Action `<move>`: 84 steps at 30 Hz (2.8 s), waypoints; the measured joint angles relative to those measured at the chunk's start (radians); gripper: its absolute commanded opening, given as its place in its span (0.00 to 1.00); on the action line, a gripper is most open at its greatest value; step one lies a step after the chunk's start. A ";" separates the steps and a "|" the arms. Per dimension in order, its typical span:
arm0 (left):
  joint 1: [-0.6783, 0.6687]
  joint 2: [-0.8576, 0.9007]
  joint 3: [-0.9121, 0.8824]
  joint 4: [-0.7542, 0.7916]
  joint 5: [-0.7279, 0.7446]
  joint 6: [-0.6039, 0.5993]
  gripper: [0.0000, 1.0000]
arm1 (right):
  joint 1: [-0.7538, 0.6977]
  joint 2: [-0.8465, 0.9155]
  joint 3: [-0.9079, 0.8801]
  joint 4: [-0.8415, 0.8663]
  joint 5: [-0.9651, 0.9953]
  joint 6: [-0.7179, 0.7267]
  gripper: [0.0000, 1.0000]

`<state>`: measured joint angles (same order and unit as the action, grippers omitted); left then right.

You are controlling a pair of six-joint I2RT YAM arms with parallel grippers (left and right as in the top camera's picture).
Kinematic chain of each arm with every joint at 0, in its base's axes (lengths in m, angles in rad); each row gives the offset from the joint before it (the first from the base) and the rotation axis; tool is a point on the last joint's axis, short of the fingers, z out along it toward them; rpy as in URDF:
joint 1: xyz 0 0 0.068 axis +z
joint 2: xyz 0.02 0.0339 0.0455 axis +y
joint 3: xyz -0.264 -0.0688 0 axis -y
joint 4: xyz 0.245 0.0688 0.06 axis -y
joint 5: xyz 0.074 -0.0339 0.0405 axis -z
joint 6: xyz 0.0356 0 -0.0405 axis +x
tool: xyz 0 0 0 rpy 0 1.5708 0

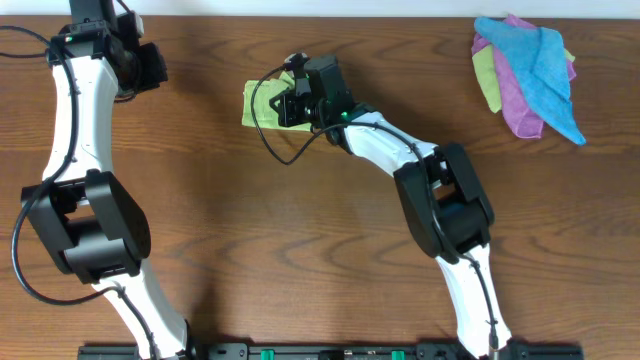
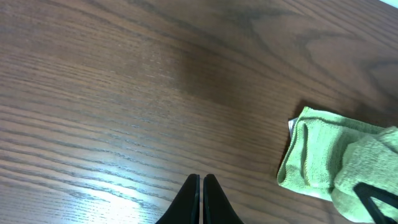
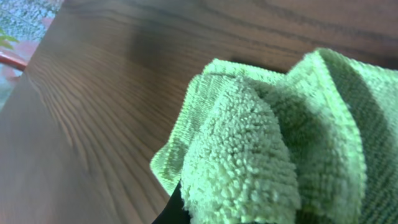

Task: Fold the cloth
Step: 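Release the folded cloth and retract the right gripper to rest, then grasp the left edge of the folded green cloth with the left gripper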

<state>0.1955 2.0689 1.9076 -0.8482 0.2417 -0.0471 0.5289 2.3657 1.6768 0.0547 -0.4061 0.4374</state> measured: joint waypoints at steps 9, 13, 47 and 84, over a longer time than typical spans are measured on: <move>0.000 0.000 0.000 0.004 0.007 0.003 0.06 | 0.000 0.003 0.000 0.128 -0.055 0.090 0.71; 0.000 0.000 0.000 0.011 0.007 0.003 0.06 | 0.001 0.003 0.000 0.171 -0.106 0.131 0.75; -0.222 0.001 -0.189 0.197 0.005 0.073 0.52 | -0.243 -0.203 0.818 -1.603 0.353 -0.308 0.70; -0.154 0.203 -0.198 0.324 0.254 0.003 0.63 | -0.087 -1.943 -0.797 -1.115 0.682 0.014 0.99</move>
<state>0.0410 2.2715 1.7092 -0.5240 0.4957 -0.0437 0.4423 0.4225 0.8795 -1.0599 0.2764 0.4511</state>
